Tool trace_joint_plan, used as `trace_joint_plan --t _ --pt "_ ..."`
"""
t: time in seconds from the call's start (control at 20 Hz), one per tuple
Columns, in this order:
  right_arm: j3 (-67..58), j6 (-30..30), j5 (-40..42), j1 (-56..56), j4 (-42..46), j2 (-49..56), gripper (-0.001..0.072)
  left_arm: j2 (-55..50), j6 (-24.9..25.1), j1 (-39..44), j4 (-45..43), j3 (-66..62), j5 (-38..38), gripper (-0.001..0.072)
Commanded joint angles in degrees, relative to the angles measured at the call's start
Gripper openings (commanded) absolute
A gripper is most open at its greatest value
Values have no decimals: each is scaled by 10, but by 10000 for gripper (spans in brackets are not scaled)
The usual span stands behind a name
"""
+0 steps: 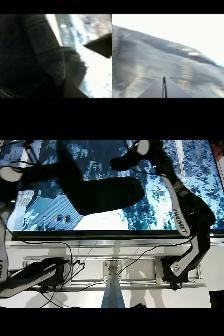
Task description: Fold the clothes and pants, and hang the long-sleeved shirts on hangers.
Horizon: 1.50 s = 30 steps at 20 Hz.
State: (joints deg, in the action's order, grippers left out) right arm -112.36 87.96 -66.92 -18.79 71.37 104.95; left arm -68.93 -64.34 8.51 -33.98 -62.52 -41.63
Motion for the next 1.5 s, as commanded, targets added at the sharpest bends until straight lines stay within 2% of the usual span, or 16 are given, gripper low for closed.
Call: trace_joint_plan --t 0.0,0.25,0.3,0.35,0.4,0.45,0.55,0.7,0.8,0.85,0.9,0.95,1.0,1.1,1.25,1.45 --pt "0 -1 -27 78 -1 -28 22 -71 -5 155 110 -17 166 27" --pt "0 -1 -75 124 -2 -32 22 -197 -4 304 139 -134 312 29" --pt "0 -2 -82 127 0 -32 22 -221 -4 318 139 -155 337 156" --pt "0 -3 -86 127 6 -32 22 -238 -4 326 139 -165 344 571" --pt "0 -13 -85 127 24 -32 22 -247 -8 329 141 -167 342 708" --pt "0 -34 -85 127 40 -32 22 -250 -9 328 139 -167 329 710" --pt "1 -79 -80 127 75 -30 22 -249 -9 323 139 -167 314 708" --pt "3 -90 -61 139 96 -18 21 -244 -8 304 123 -167 301 702" --pt "3 -98 -70 162 78 -1 22 -240 -9 284 72 -167 268 677" --pt "3 -111 -78 176 53 6 22 -240 -9 273 33 -167 258 572" --pt "6 -135 -87 193 4 12 22 -241 -9 260 -10 -167 257 349" --pt "10 -159 -97 210 -66 17 22 -241 -9 246 -43 -167 257 81" --pt "19 -169 -97 223 -134 19 21 -243 -9 231 -64 -167 257 28" --pt "32 -166 -73 228 -205 26 22 -245 -9 206 -66 -167 257 28" --pt "35 -119 -2 197 -200 47 21 -244 -9 175 -65 -167 237 28" --pt "35 -127 10 135 -200 71 20 -244 -9 136 -65 -167 112 28"
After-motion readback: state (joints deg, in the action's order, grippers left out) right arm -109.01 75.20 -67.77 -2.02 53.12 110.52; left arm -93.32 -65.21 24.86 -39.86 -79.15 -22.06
